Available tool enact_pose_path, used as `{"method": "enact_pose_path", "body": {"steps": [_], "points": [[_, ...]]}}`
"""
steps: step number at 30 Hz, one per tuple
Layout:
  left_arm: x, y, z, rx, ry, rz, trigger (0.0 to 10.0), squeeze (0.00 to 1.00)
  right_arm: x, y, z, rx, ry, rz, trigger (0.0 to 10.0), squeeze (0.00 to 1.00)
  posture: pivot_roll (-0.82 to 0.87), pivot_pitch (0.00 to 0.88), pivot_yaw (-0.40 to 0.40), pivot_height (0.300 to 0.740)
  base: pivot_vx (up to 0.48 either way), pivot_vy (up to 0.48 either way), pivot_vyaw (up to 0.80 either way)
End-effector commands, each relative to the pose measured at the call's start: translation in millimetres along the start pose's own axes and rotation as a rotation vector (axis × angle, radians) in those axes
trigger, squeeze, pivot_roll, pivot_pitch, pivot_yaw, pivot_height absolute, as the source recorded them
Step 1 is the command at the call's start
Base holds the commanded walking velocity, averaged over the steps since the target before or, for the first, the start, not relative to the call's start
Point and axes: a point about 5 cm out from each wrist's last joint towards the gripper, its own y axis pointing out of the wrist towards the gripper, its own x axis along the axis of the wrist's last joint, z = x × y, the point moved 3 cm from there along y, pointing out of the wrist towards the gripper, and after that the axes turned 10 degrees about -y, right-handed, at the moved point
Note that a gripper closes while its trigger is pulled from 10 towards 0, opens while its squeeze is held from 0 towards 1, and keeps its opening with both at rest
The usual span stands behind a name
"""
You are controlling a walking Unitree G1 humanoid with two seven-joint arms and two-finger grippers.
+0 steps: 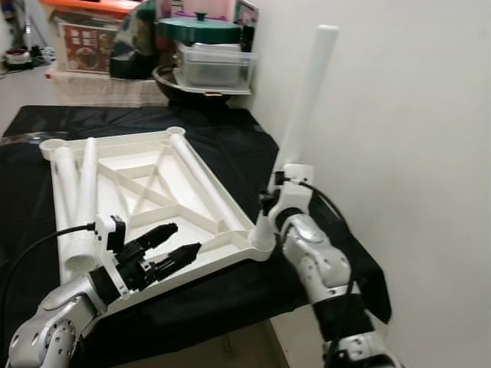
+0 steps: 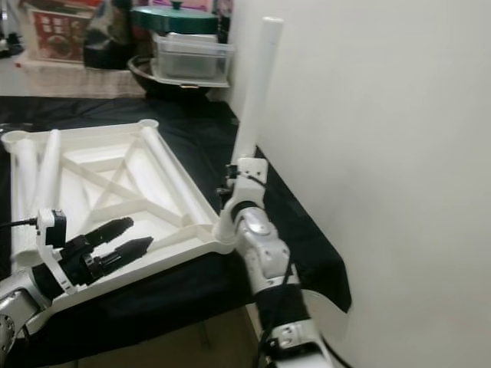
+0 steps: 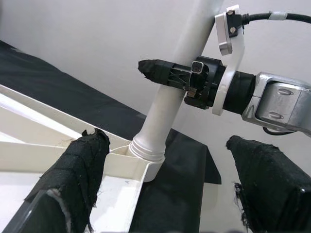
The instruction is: Building children table
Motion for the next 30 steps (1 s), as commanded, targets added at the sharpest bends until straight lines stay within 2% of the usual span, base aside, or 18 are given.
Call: {"method": "enact_pose_path", "body": {"steps": [1, 2, 3, 6, 7, 8, 9, 10, 11, 14, 19, 20, 22, 23, 26, 27, 29, 30], "points": [[-0.9, 4.0, -3.7, -0.016, -0.005, -0.003, 10.0, 0.0, -38.2, -1.6, 1.9, 0.022, -0.007, 0.18, 10.0, 0.0, 0.15, 0.0, -0.178, 0.74, 0.0, 0.0, 0.0], [-0.9, 4.3, -3.8, -0.017, -0.005, -0.003, 10.0, 0.0, -28.3, -0.3, 7.2, 0.061, 0.02, 0.128, 10.0, 1.0, 0.15, 0.0, -0.18, 0.74, 0.0, 0.0, 0.0], [-0.9, 4.3, -3.8, -0.017, -0.005, -0.003, 10.0, 0.0, -28.3, -0.3, 7.2, 0.061, 0.02, 0.128, 10.0, 1.0, 0.15, 0.0, -0.18, 0.74, 0.0, 0.0, 0.0], [-0.7, 4.6, -3.7, -0.018, -0.006, -0.006, 10.0, 0.0, -1.4, 3.6, 21.0, 0.19, 0.071, 0.013, 10.0, 1.0, 0.14, 0.0, -0.184, 0.74, 0.0, 0.0, 0.0], [-0.4, 4.6, -3.5, -0.017, -0.006, -0.007, 10.0, 0.0, 15.9, -0.2, 31.5, 0.316, 0.086, -0.062, 10.0, 0.0, 0.14, 0.0, -0.184, 0.74, 0.0, 0.0, 0.0], [0.0, 4.5, -3.3, -0.017, -0.005, -0.009, 10.0, 0.0, 30.6, -10.4, 43.0, 0.473, 0.084, -0.13, 10.0, 0.0, 0.14, 0.0, -0.184, 0.74, 0.0, 0.0, 0.0], [0.0, 4.5, -3.3, -0.017, -0.005, -0.009, 10.0, 0.0, 30.6, -10.4, 43.0, 0.473, 0.084, -0.13, 10.0, 0.0, 0.14, 0.0, -0.184, 0.74, 0.0, 0.0, 0.0], [0.2, 4.3, -3.1, -0.016, -0.005, -0.01, 10.0, 0.0, 39.6, -23.0, 52.9, 0.615, 0.063, -0.178, 10.0, 0.0, 0.14, 0.0, -0.184, 0.74, 0.0, 0.0, 0.0], [0.2, 4.3, -3.1, -0.016, -0.005, -0.01, 10.0, 0.0, 39.6, -23.0, 52.9, 0.615, 0.063, -0.178, 10.0, 0.0, 0.14, 0.0, -0.184, 0.74, 0.0, 0.0, 0.0], [0.5, 4.1, -2.6, -0.015, -0.004, -0.012, 10.0, 0.0, 35.1, -55.7, 75.9, 0.901, -0.075, -0.224, 10.0, 0.0, 0.14, 0.0, -0.187, 0.74, 0.0, 0.0, 0.0], [0.2, 3.7, -2.1, -0.01, -0.001, -0.011, 10.0, 0.0, 23.4, -62.1, 86.0, 0.979, -0.146, -0.218, 10.0, 0.0, 0.15, 0.0, -0.193, 0.74, 0.0, 0.0, 0.0], [0.0, 3.5, -2.0, -0.008, -0.001, -0.012, 10.0, 0.0, 21.9, -58.0, 86.0, 0.961, -0.143, -0.209, 5.3, 0.0, 0.15, 0.0, -0.193, 0.74, 0.0, 0.0, 0.0], [-0.3, 3.2, -2.1, -0.007, -0.001, -0.012, 10.0, 0.0, 21.1, -53.6, 85.4, 0.939, -0.13, -0.198, 4.7, 0.0, 0.16, 0.0, -0.194, 0.74, 0.0, 0.0, 0.0], [-0.4, 3.2, -2.1, -0.007, -0.002, -0.012, 10.0, 0.0, 22.5, -48.6, 83.0, 0.898, -0.114, -0.197, 0.0, 0.0, 0.16, 0.0, -0.194, 0.74, 0.0, 0.0, 0.0], [-0.4, 2.8, -2.2, -0.008, -0.003, -0.012, 10.0, 0.0, 12.0, -11.8, 55.8, 0.555, -0.063, -0.076, 0.0, 0.0, 0.16, 0.0, -0.195, 0.74, 0.0, 0.0, 0.0], [-0.4, 2.8, -2.2, -0.008, -0.003, -0.012, 10.0, 0.0, 12.0, -11.8, 55.8, 0.555, -0.063, -0.076, 0.0, 0.0, 0.16, 0.0, -0.195, 0.74, 0.0, 0.0, 0.0], [-0.7, 2.9, -2.4, -0.011, -0.005, -0.013, 10.0, 0.0, -7.9, 5.8, 21.6, 0.25, -0.027, 0.051, 0.0, 0.0, 0.15, 0.0, -0.194, 0.74, 0.0, 0.0, 0.0], [-0.7, 3.0, -2.5, -0.011, -0.005, -0.013, 10.0, 0.0, -14.1, 8.1, 12.1, 0.173, -0.018, 0.086, 0.0, 0.0, 0.15, 0.0, -0.194, 0.74, 0.0, 0.0, 0.0]]}}
